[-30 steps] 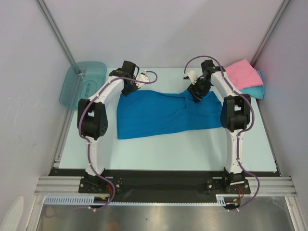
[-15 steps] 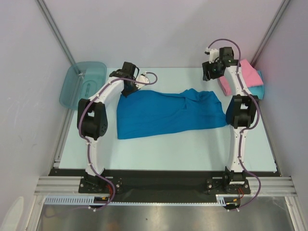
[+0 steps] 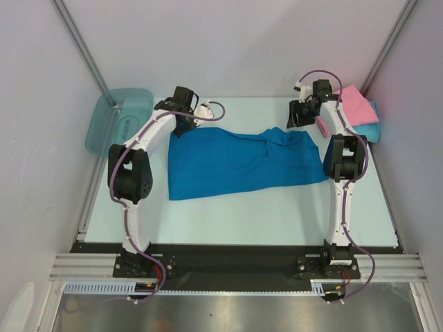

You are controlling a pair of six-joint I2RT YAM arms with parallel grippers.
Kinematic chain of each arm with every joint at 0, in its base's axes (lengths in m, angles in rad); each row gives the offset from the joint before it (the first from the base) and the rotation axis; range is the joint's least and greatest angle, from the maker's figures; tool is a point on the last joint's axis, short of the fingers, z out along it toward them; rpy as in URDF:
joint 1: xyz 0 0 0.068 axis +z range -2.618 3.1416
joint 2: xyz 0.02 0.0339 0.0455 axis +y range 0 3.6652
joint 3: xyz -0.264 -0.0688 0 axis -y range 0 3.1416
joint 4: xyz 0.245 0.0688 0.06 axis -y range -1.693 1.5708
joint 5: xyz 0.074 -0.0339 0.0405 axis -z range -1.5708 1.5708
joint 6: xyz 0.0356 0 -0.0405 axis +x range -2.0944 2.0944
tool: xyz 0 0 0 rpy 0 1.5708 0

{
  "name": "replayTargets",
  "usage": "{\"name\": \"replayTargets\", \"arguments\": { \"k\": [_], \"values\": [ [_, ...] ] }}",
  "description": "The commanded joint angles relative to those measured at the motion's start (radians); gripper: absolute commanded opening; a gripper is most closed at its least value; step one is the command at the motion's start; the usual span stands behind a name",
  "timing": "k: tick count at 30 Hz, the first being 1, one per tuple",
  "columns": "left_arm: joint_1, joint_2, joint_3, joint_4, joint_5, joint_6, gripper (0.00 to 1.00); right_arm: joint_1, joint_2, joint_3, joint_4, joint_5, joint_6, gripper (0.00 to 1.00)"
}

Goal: Fold and stack the t-shirts
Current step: Fold the tshirt

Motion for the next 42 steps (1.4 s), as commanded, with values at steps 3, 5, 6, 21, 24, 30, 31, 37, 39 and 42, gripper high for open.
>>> {"name": "replayTargets", "arguments": {
  "k": [3, 5, 6, 21, 24, 30, 31, 37, 39, 42],
  "values": [
    [0.003, -0.071, 0.003, -0.001, -0.016, 0.023, 0.00, -0.023, -0.071, -0.011, -0.026, 0.011, -0.002, 0.57],
    [0.001, -0.071, 0.004, 0.000, -0.014, 0.023, 0.00, -0.037, -0.089, -0.026, -0.056, 0.008, -0.006, 0.58],
    [0.001, -0.069, 0.006, 0.000, -0.012, 0.025, 0.00, -0.043, -0.095, -0.037, -0.064, 0.001, -0.005, 0.57],
    [-0.016, -0.066, 0.000, 0.002, 0.001, 0.011, 0.00, -0.059, -0.163, -0.117, -0.075, -0.048, -0.019, 0.57],
    [-0.016, -0.069, -0.005, 0.002, 0.004, 0.006, 0.00, -0.054, -0.155, -0.104, -0.073, -0.061, -0.016, 0.57],
    [-0.019, -0.085, -0.023, 0.005, -0.003, 0.011, 0.00, -0.046, -0.127, -0.091, -0.072, -0.071, -0.014, 0.57],
    [-0.019, -0.088, -0.026, 0.006, -0.005, 0.011, 0.00, -0.046, -0.124, -0.091, -0.069, -0.071, -0.016, 0.57],
    [-0.020, -0.086, -0.031, 0.008, -0.005, 0.003, 0.00, -0.049, -0.085, -0.064, -0.064, -0.076, -0.017, 0.56],
    [-0.020, -0.086, -0.031, 0.008, -0.006, 0.003, 0.00, -0.052, -0.077, -0.061, -0.064, -0.071, -0.020, 0.56],
    [-0.023, -0.088, -0.031, 0.008, -0.006, 0.005, 0.00, -0.058, -0.063, -0.057, -0.060, -0.070, -0.023, 0.56]
  ]
}}
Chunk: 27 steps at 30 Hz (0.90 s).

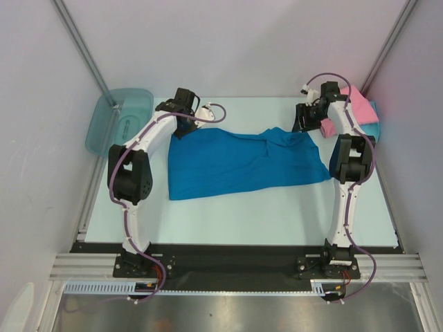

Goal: Fold and stack the t-shirts
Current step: Fold the tshirt

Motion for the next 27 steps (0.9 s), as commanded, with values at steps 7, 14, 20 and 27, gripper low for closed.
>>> {"name": "replayTargets", "arguments": {
  "k": [7, 14, 20, 27],
  "values": [
    [-0.018, -0.064, 0.002, 0.008, -0.005, -0.001, 0.00, -0.025, 0.044, 0.067, 0.010, -0.013, -0.015, 0.55],
    [-0.025, -0.064, 0.006, 0.006, -0.009, -0.001, 0.00, -0.027, 0.053, 0.077, 0.010, -0.029, -0.013, 0.53],
    [-0.027, -0.061, 0.014, 0.008, -0.014, 0.004, 0.00, -0.019, 0.059, 0.080, 0.005, -0.049, -0.016, 0.51],
    [-0.027, -0.063, 0.017, 0.006, -0.014, 0.002, 0.00, -0.009, 0.067, 0.085, 0.004, -0.055, -0.016, 0.51]
  ]
}}
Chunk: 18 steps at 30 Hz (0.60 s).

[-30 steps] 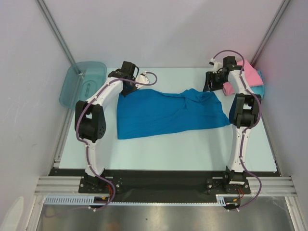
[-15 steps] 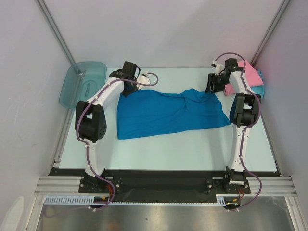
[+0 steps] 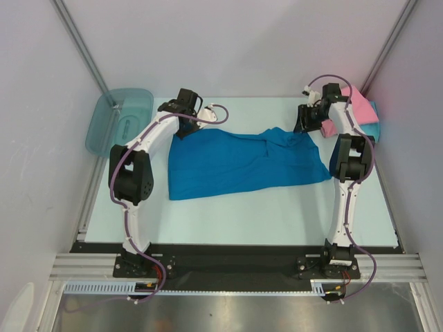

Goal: Fold and stack the t-shirts
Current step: Fold the tshirt

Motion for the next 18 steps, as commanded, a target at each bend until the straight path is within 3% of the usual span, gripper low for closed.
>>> {"name": "replayTargets", "arguments": {
  "k": [1, 18],
  "values": [
    [-0.008, -0.063, 0.015, 0.008, -0.006, 0.002, 0.00, 0.006, 0.016, 0.045, 0.004, -0.028, -0.005, 0.50],
    [-0.015, -0.072, 0.017, 0.002, -0.019, 0.007, 0.00, -0.018, 0.002, 0.043, 0.021, -0.007, -0.011, 0.51]
  ]
}}
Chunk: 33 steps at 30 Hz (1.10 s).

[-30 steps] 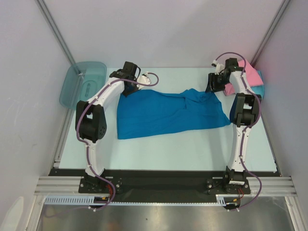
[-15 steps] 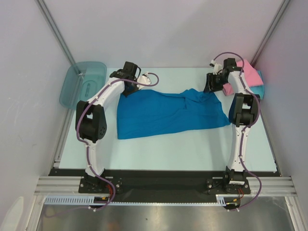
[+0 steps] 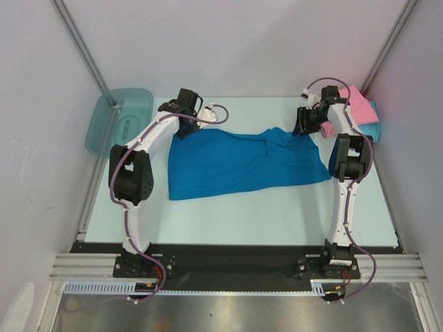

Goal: Fold and stack the t-shirts
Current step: Fold the tshirt

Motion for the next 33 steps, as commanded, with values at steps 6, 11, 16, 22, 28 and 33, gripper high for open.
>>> {"name": "replayTargets", "arguments": {
  "k": [6, 11, 16, 22, 28, 33],
  "values": [
    [-0.017, -0.065, 0.022, 0.002, -0.018, 0.007, 0.00, -0.031, -0.024, 0.035, 0.020, 0.012, -0.015, 0.51],
    [-0.019, -0.065, 0.023, 0.002, -0.019, 0.008, 0.00, -0.034, -0.023, 0.009, 0.028, -0.009, -0.012, 0.50],
    [-0.019, -0.064, 0.025, 0.001, -0.022, 0.015, 0.00, -0.030, -0.014, 0.003, 0.028, -0.047, -0.008, 0.49],
    [-0.022, -0.058, 0.040, -0.004, -0.026, 0.015, 0.00, -0.016, -0.022, 0.013, 0.029, -0.064, -0.010, 0.49],
    [-0.022, -0.055, 0.043, -0.004, -0.027, 0.022, 0.00, -0.013, -0.023, -0.005, 0.025, -0.081, -0.010, 0.46],
    [-0.023, -0.053, 0.048, -0.006, -0.024, 0.015, 0.00, -0.013, -0.022, -0.034, 0.026, -0.118, -0.007, 0.42]
  ]
}}
